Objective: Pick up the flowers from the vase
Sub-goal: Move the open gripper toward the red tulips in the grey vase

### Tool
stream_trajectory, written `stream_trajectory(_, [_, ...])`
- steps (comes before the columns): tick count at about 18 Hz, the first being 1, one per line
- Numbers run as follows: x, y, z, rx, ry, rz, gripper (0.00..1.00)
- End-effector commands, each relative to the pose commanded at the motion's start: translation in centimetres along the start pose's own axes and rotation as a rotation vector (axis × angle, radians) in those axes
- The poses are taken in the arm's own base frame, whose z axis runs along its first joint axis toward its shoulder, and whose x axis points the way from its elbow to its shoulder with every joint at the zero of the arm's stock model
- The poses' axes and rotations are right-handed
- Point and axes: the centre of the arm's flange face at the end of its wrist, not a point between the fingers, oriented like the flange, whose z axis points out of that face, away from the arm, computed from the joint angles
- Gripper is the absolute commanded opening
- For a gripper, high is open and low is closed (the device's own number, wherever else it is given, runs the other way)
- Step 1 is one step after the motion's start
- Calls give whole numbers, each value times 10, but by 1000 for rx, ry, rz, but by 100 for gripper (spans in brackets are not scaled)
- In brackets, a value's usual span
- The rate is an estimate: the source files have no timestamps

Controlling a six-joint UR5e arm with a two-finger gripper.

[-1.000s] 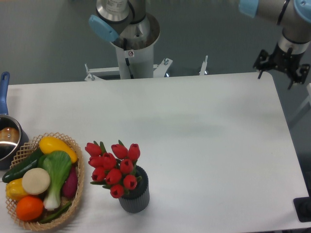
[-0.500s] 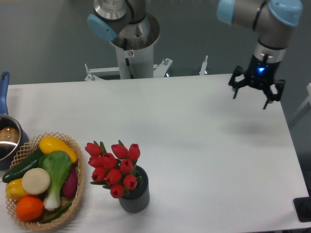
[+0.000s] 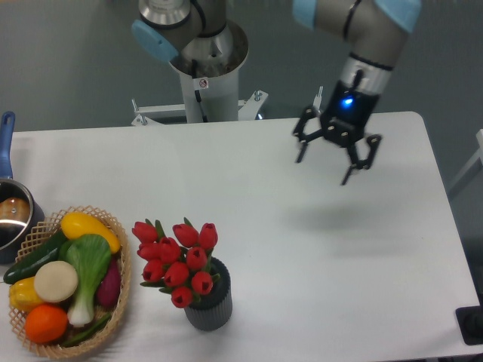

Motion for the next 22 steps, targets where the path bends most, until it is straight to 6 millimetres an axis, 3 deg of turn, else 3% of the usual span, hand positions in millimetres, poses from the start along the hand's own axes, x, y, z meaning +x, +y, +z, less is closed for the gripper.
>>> stream_trajectory(5, [7, -17, 40, 147, 97, -1, 100])
stream_trajectory(12, [4, -29, 90, 193, 122, 83, 100])
stream_trajectory(22, [-9, -55, 109, 223, 148, 80, 100])
